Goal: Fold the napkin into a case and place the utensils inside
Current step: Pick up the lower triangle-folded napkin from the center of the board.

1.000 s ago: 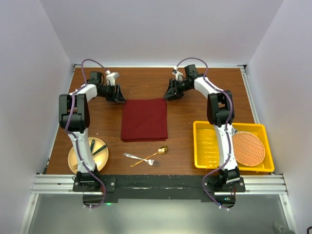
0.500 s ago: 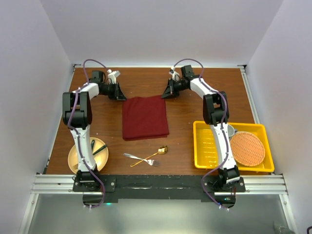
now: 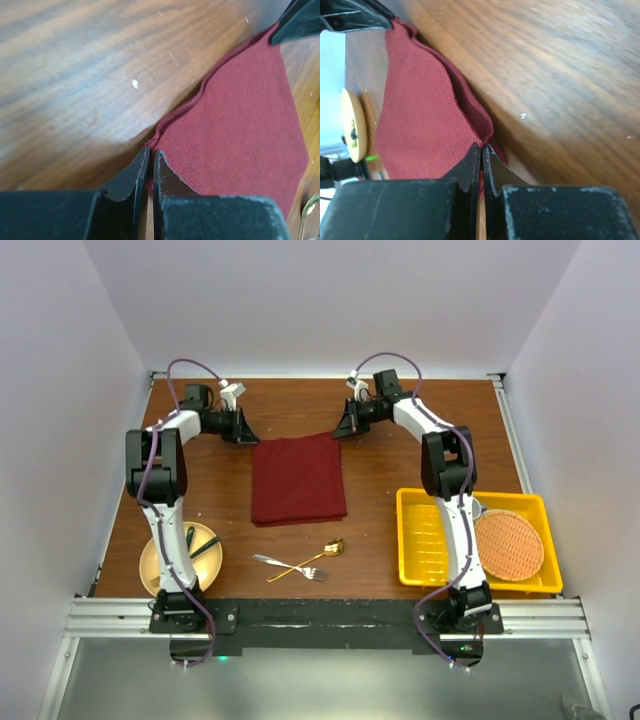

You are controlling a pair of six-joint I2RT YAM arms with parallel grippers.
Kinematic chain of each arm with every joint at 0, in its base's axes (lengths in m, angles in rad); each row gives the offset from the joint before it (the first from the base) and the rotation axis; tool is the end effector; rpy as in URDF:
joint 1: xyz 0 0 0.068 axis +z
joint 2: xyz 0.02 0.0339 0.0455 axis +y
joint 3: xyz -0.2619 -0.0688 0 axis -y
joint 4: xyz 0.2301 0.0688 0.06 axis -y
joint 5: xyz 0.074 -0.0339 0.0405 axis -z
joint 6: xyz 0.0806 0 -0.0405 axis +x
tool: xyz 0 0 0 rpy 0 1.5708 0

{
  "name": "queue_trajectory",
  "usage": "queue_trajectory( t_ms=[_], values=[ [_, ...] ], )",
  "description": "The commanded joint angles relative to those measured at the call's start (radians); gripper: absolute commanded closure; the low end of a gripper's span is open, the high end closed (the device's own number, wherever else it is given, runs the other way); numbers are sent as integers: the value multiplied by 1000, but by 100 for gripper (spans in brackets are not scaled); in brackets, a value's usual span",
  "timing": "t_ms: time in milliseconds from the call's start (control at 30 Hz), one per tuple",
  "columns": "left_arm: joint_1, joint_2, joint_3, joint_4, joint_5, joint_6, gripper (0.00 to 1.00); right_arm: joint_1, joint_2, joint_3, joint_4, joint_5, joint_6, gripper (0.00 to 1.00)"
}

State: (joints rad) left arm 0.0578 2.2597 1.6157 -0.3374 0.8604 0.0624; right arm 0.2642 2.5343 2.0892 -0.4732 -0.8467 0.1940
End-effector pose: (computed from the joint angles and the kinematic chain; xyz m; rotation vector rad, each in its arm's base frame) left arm 0.4796 -0.0335 0.1203 0.3289 2.3224 -1.0217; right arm 0.5112 0.2008 0.1168 -0.4535 2.4047 1.2474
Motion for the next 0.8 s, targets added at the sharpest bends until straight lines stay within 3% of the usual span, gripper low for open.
queue_trajectory(
  t_ms=[0,300,567,633,667,733,767],
  values=[
    [5,-112,-57,40,65,71,100,17,-144,-43,18,-6,-171,100],
    [7,-207,-161,20,57,192,100,69,-253,-173,-79,44,-476,100],
    [4,-192,-181,57,-21,142,100,78,-218,-129,-97,199,-397,99],
    [4,-184,-180,67,-24,129,100,76,-221,-126,-88,221,-383,92],
    [5,-181,-178,70,-27,125,100,75,-223,-126,-84,233,-369,80],
    [4,-172,-171,67,-29,123,100,72,-217,-120,-81,271,-355,72],
    [4,-169,-168,69,-32,122,100,64,-209,-106,-87,285,-340,63]
  ],
)
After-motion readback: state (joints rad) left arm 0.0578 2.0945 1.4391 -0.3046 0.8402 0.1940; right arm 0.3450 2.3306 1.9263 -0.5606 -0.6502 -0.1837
